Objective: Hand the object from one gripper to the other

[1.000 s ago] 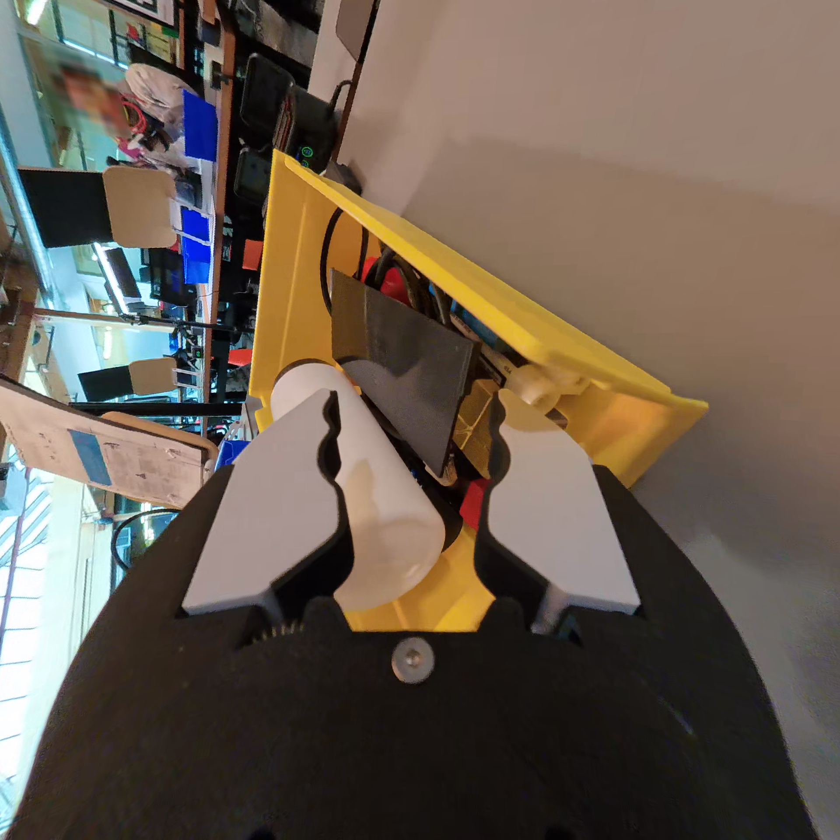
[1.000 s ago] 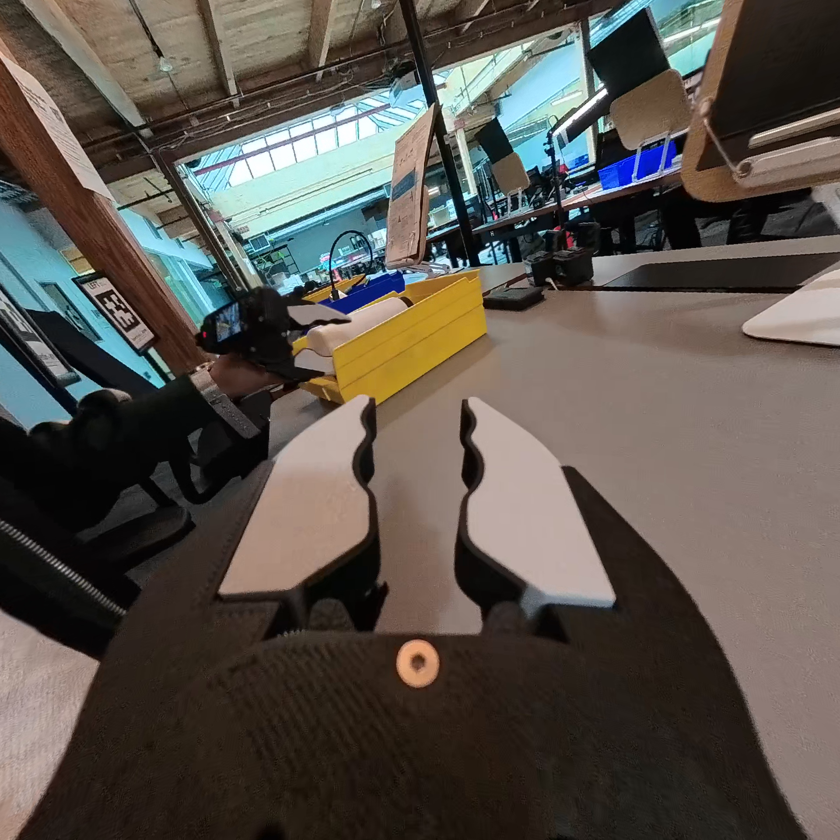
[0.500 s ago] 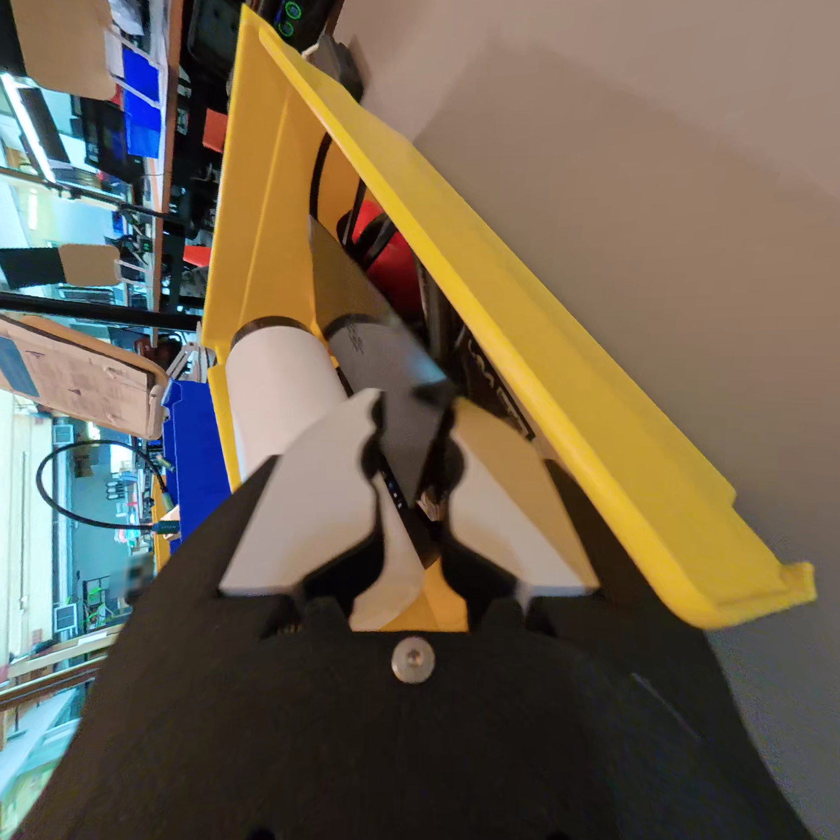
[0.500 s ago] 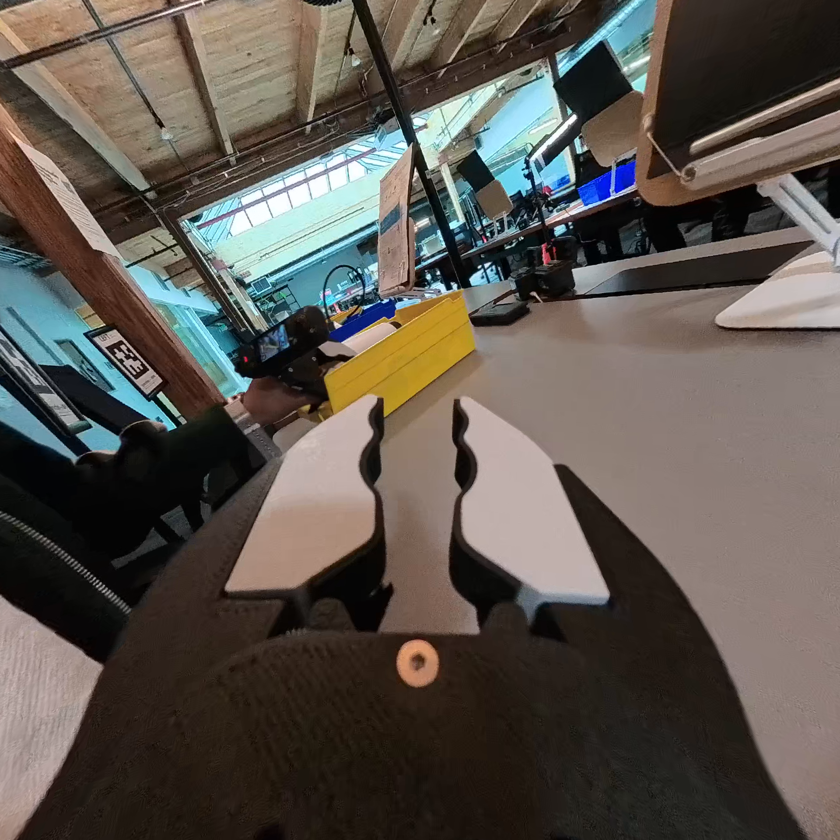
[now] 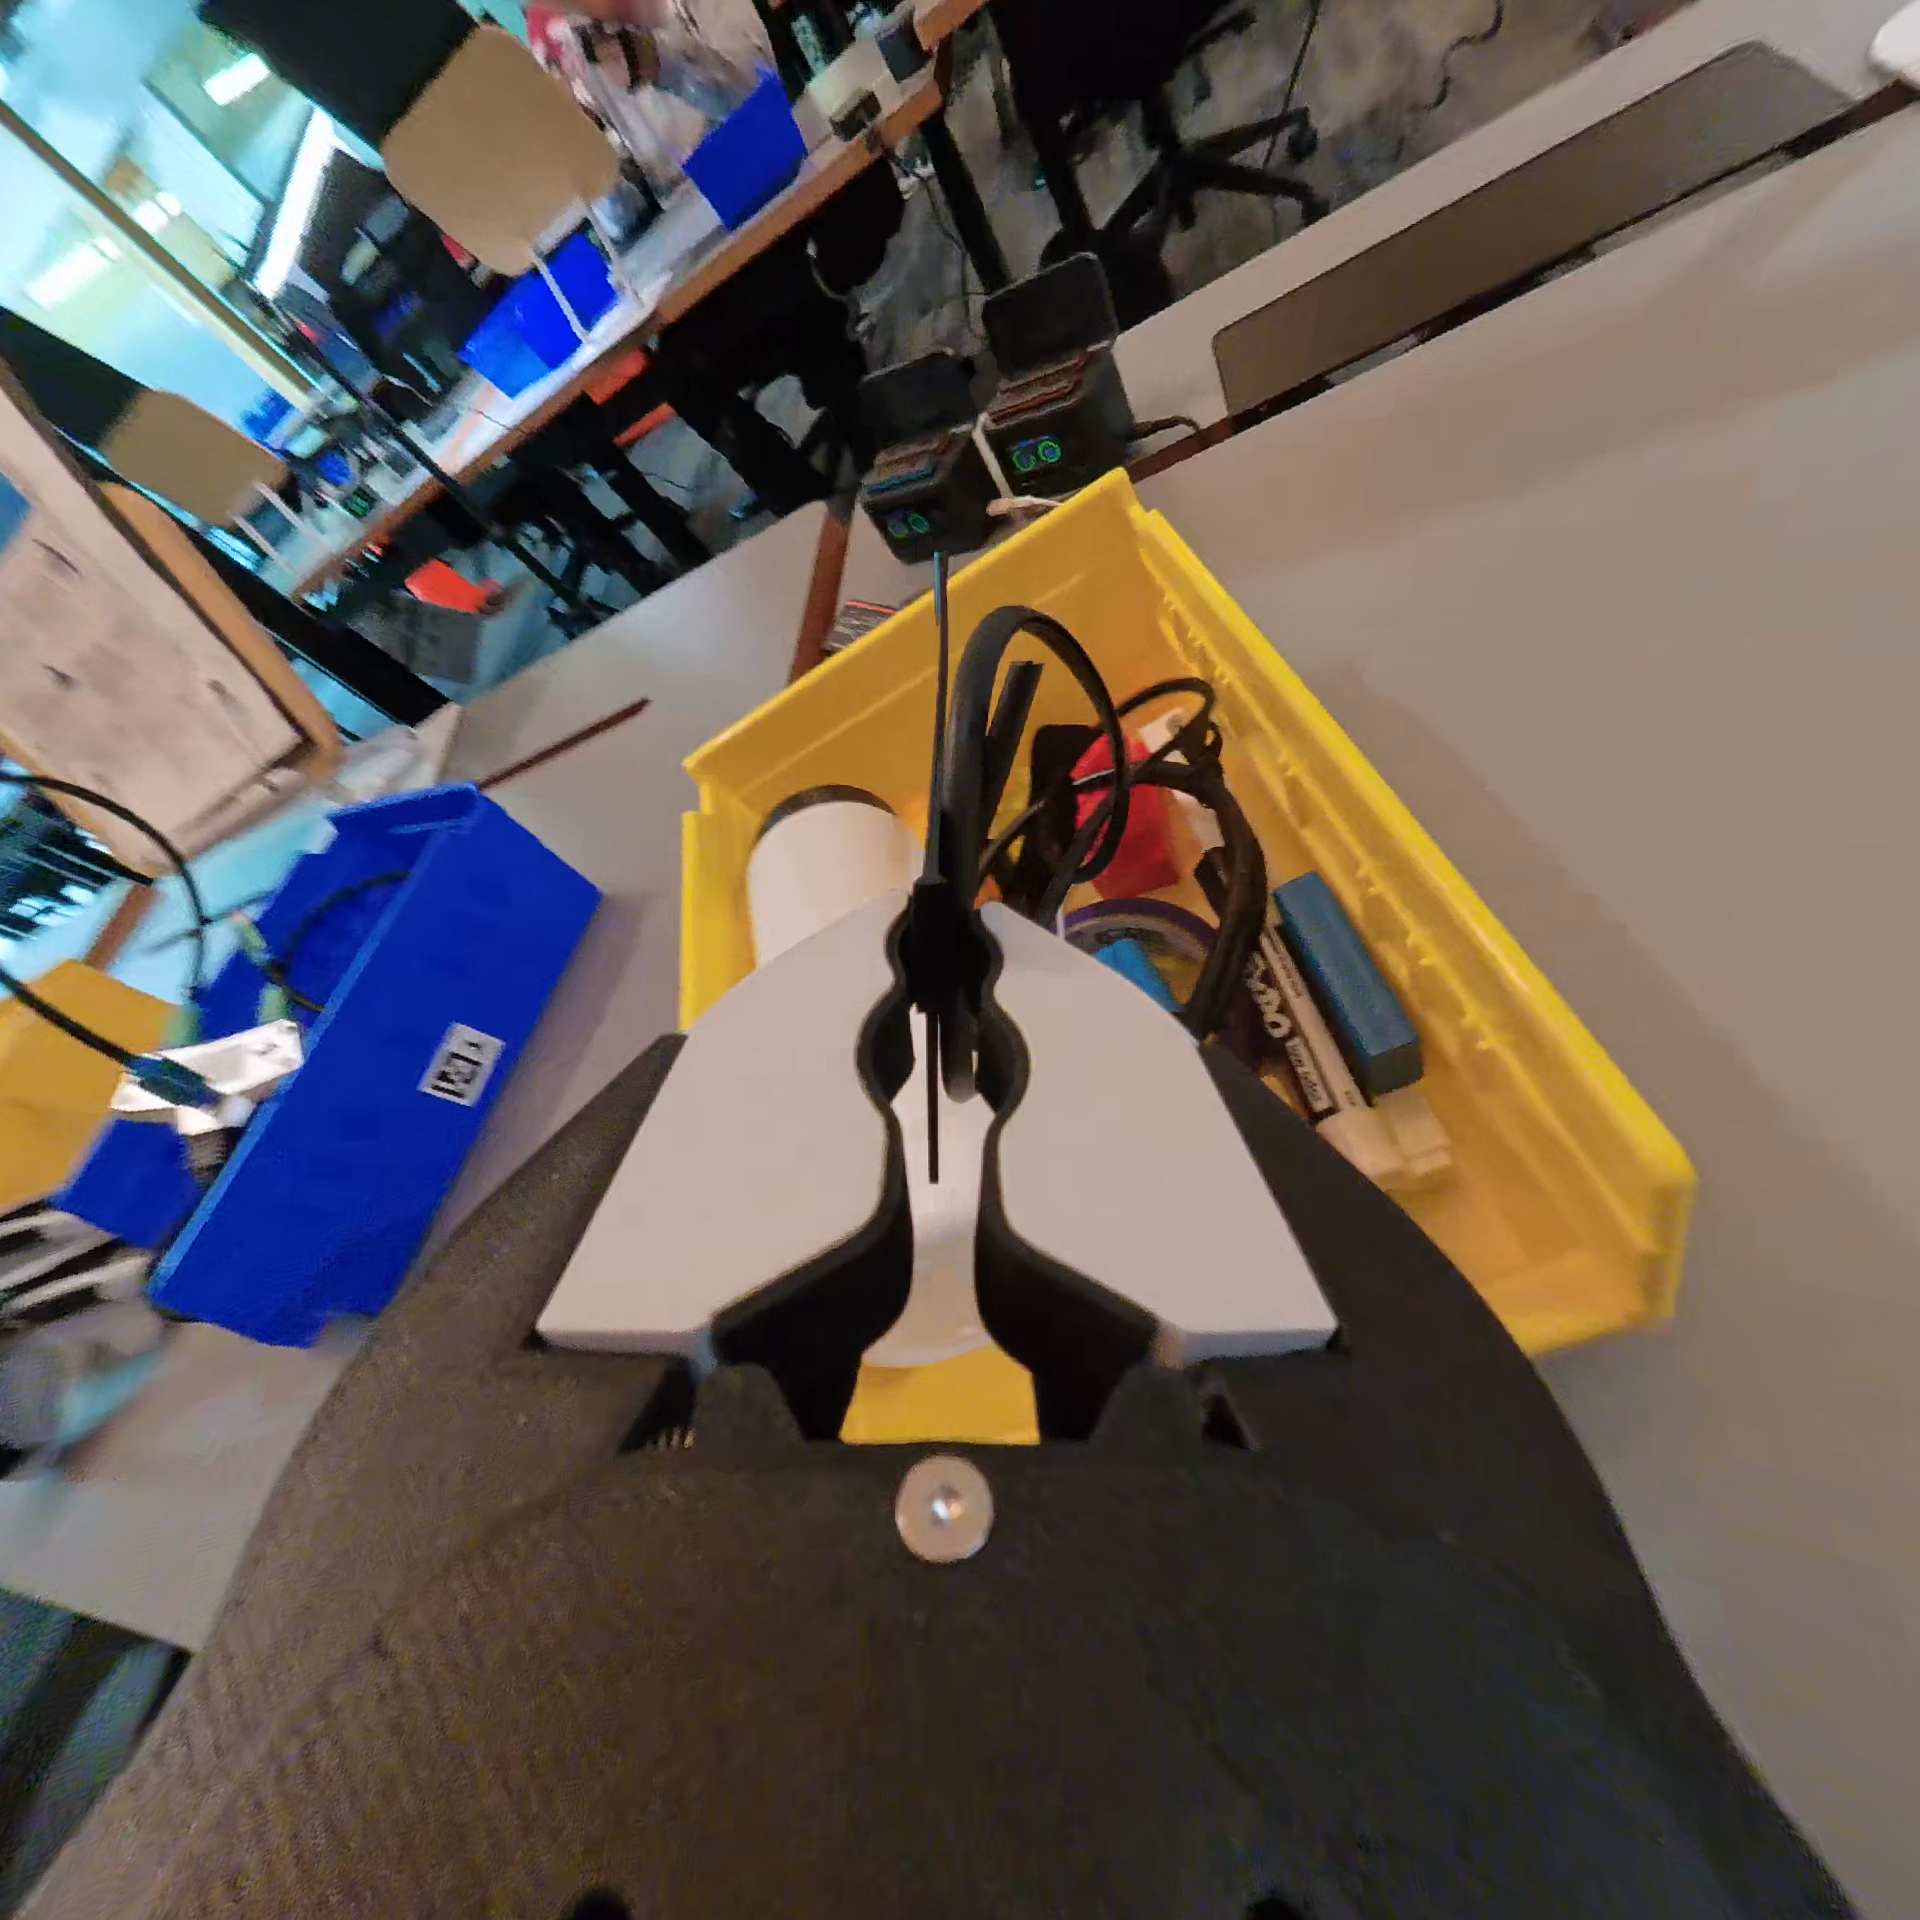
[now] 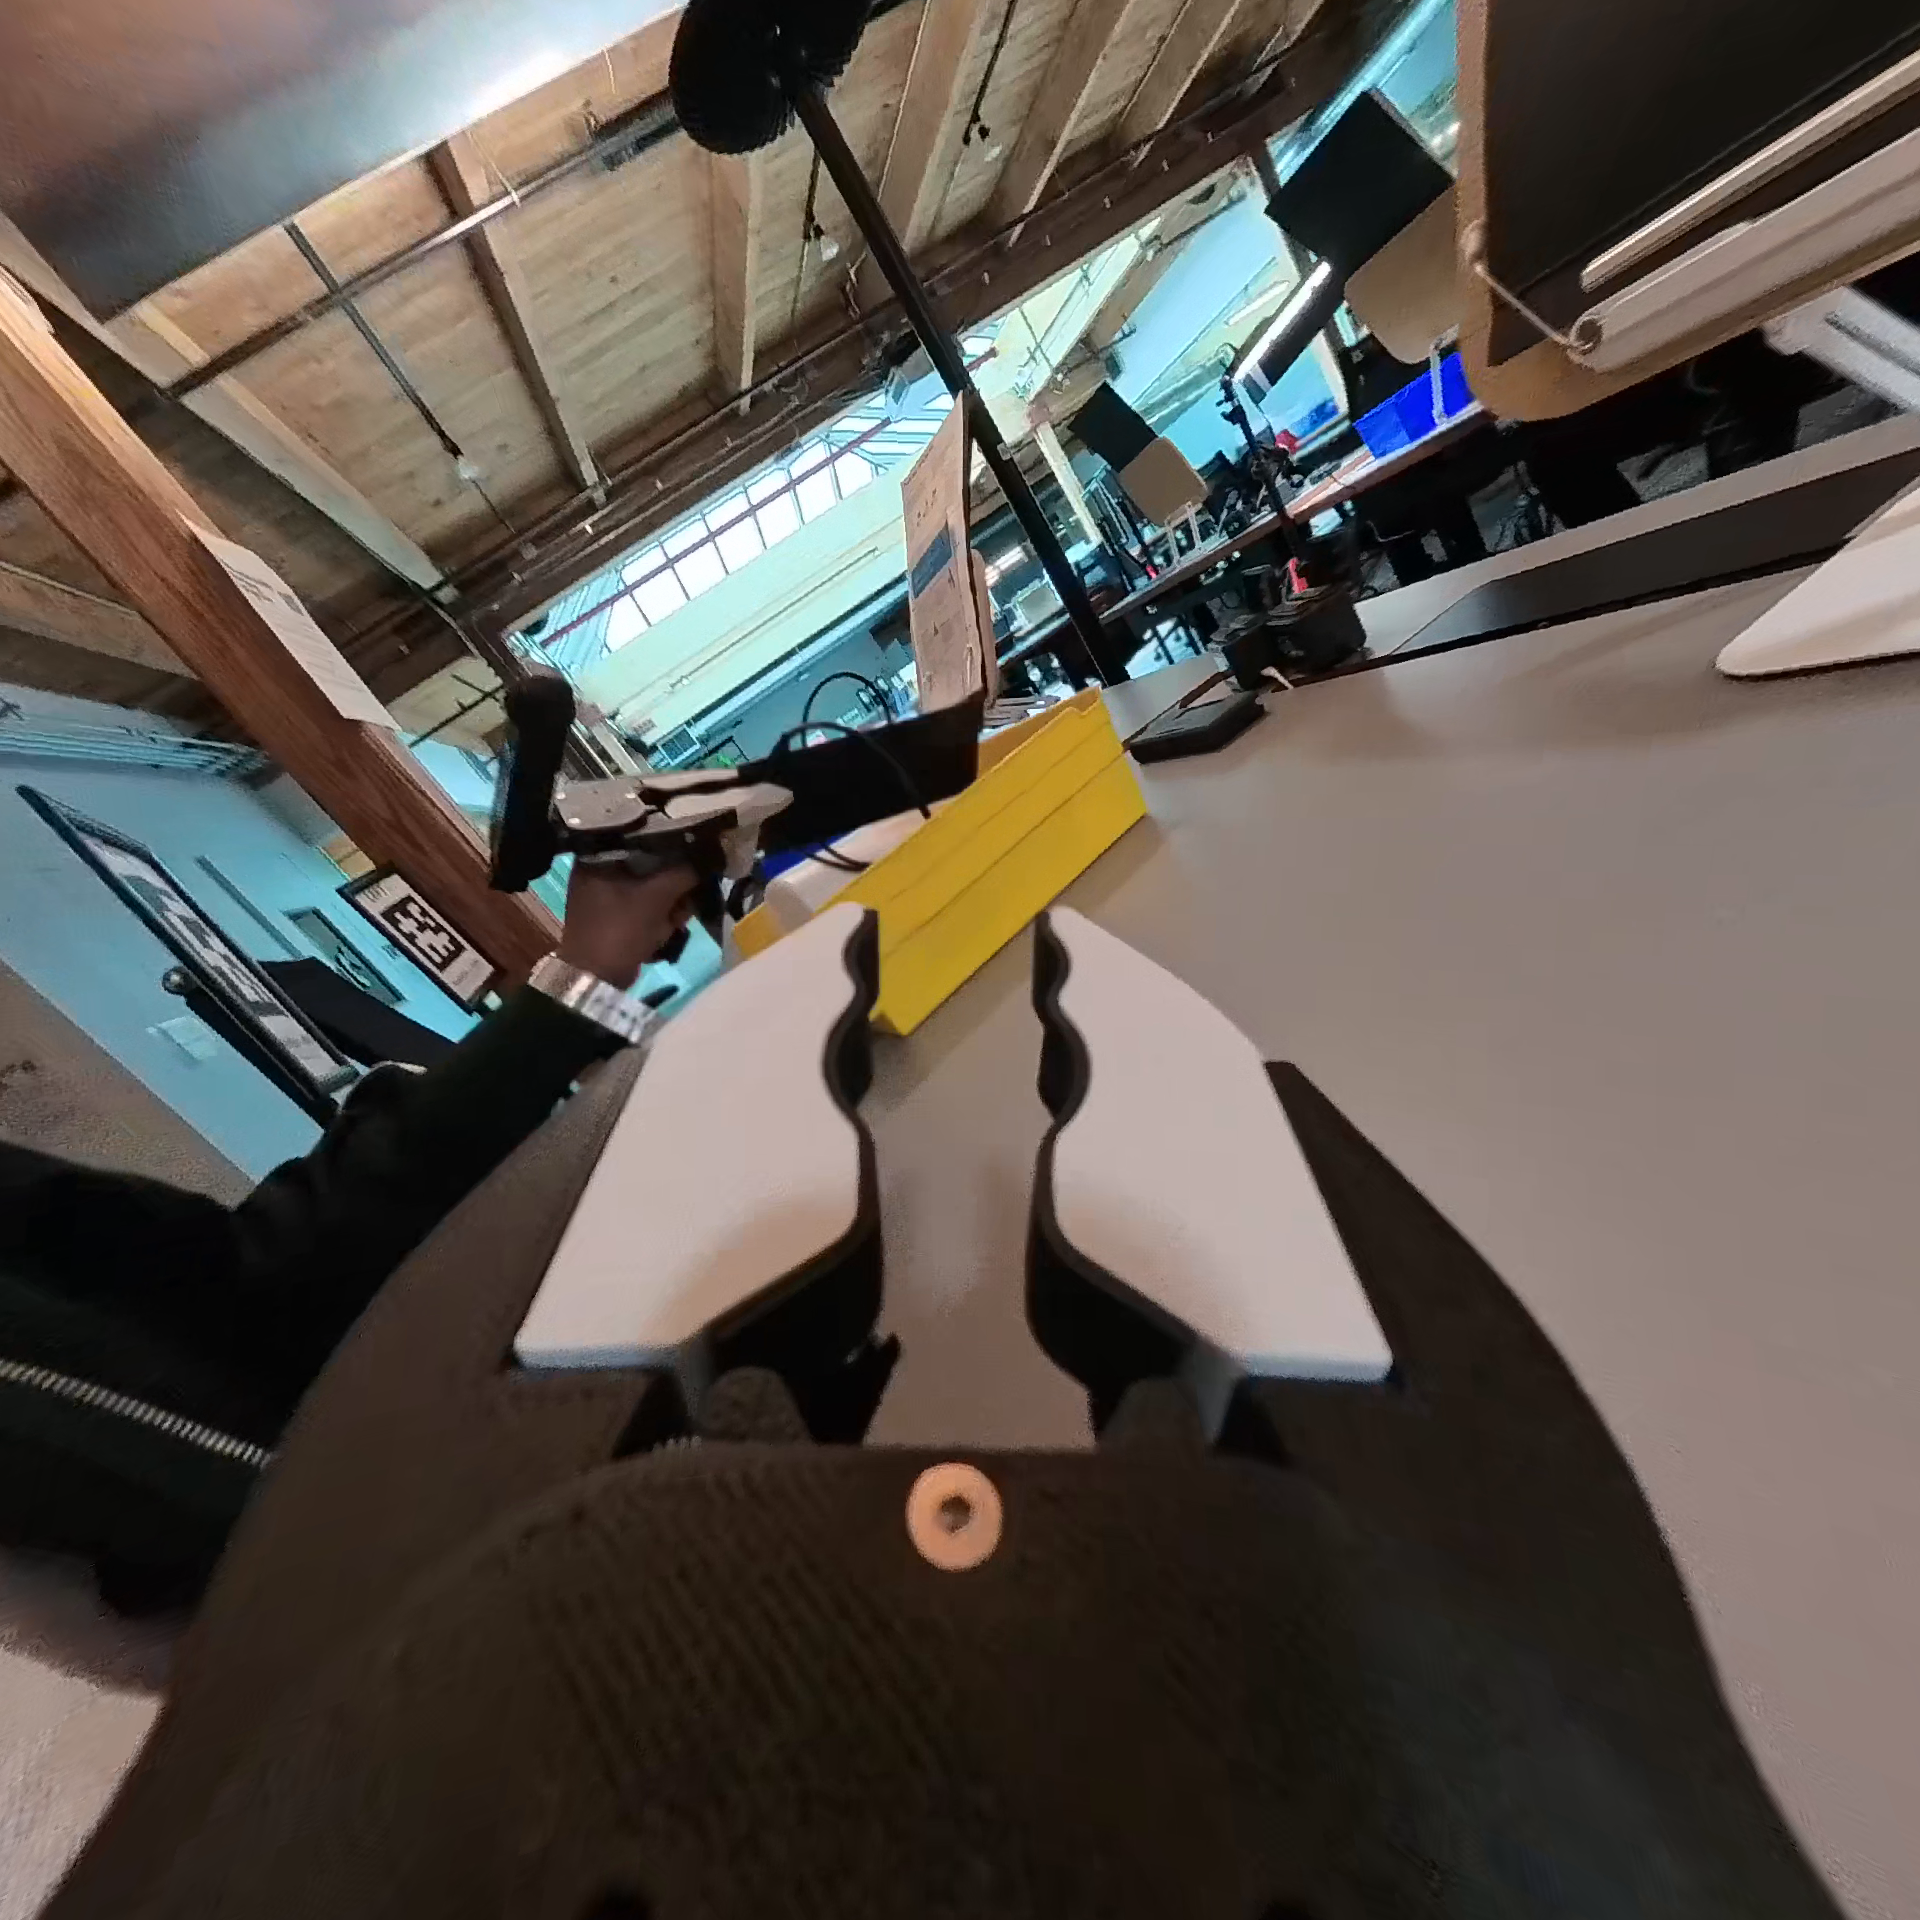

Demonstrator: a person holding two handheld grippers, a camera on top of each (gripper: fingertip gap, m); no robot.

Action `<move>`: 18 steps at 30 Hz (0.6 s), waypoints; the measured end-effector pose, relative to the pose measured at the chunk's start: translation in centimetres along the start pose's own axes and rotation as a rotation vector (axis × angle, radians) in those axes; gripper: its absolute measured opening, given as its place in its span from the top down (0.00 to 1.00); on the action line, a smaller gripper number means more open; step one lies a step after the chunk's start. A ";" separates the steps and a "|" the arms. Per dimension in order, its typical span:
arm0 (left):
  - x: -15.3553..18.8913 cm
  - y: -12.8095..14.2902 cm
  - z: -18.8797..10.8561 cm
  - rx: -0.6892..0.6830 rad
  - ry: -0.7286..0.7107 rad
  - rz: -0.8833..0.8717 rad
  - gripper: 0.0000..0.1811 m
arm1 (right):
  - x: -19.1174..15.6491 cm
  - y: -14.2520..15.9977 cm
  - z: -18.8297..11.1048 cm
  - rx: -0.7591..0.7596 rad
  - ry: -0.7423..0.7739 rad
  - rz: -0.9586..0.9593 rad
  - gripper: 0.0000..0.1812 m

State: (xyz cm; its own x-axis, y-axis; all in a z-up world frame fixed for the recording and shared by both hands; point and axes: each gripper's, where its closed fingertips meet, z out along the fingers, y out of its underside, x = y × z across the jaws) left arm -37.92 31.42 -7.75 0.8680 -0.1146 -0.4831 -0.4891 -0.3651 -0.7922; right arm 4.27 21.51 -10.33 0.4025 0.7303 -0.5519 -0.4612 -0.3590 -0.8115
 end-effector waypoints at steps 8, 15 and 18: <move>3.8 3.2 0.9 -0.156 0.151 0.026 0.91 | -0.3 0.0 -0.3 -0.016 0.023 -0.084 0.85; 5.0 4.8 0.8 -0.198 0.316 -0.112 0.81 | 0.4 0.4 0.1 -0.048 0.078 -0.153 0.82; 5.3 4.9 0.7 -0.159 0.320 -0.046 0.88 | 0.9 -0.4 -0.5 -0.046 0.115 -0.238 0.82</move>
State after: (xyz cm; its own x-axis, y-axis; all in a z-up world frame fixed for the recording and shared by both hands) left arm -35.77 29.71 -14.45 0.8840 -0.3692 -0.2868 -0.4513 -0.5132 -0.7301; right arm 5.21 22.08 -10.60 0.5838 0.7275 -0.3605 -0.3074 -0.2129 -0.9275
